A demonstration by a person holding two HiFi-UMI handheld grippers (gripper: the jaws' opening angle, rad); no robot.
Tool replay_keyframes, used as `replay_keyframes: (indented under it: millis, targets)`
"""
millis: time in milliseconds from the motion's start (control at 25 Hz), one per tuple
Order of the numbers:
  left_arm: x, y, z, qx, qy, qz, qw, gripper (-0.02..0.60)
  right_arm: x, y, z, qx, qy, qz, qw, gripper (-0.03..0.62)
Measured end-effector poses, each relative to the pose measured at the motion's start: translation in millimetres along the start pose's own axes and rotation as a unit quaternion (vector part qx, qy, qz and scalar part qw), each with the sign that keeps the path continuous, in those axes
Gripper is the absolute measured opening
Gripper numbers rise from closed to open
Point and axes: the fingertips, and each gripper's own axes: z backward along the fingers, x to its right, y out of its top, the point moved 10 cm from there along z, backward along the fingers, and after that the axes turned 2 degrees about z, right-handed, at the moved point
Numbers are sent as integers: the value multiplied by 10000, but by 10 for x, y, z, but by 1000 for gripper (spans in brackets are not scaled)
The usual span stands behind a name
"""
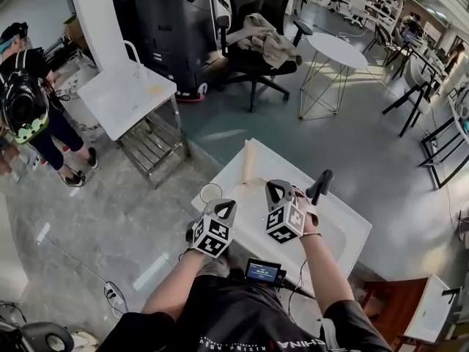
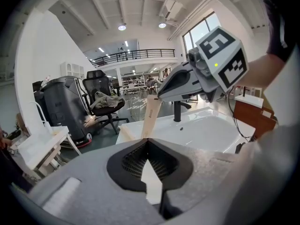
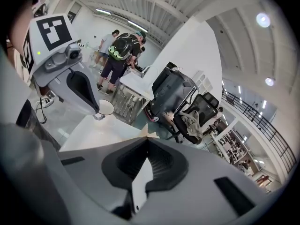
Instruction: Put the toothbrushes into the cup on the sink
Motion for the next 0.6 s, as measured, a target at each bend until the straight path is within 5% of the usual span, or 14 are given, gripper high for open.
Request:
replay_keyframes:
  millis: [600]
  targets:
    - [-228,-130,244,12,134,-37,9999,5,-123,305,239,201,67,-39,9998,11]
